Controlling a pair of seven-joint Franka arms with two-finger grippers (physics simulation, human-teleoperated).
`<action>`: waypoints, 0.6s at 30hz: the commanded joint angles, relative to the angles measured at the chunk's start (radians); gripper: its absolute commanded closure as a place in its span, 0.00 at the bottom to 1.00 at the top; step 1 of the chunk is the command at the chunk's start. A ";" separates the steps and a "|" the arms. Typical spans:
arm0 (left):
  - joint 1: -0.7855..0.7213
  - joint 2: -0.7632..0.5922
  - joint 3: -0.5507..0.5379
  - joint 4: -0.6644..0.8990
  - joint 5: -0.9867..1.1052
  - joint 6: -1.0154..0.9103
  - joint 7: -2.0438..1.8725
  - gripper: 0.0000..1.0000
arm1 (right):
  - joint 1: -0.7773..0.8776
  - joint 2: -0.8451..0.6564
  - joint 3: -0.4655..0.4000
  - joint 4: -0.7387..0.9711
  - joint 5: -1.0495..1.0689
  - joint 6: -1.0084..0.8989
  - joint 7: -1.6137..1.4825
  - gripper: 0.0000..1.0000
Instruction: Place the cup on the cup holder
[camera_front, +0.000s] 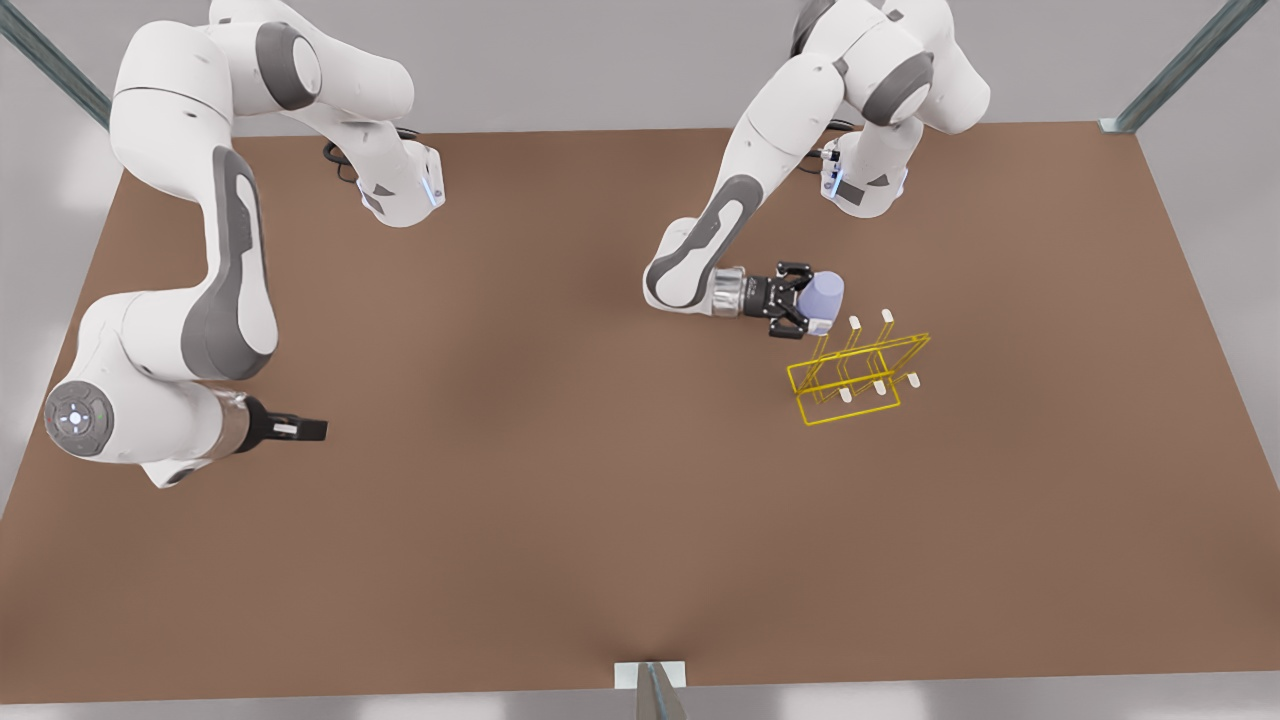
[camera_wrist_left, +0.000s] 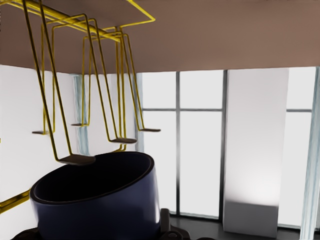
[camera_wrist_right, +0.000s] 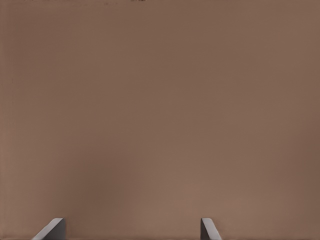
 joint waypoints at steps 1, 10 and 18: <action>0.002 -0.002 0.000 0.002 0.006 0.001 -0.037 0.22 | 0.003 0.001 0.000 0.000 0.041 0.028 0.024 0.00; 0.054 0.006 0.000 0.012 0.060 0.011 -0.031 0.22 | -0.031 0.009 -0.004 0.000 0.118 0.046 0.012 0.00; 0.037 0.032 -0.001 0.025 0.058 -0.009 -0.029 0.00 | -0.004 0.024 -0.004 0.000 0.108 0.062 0.013 0.00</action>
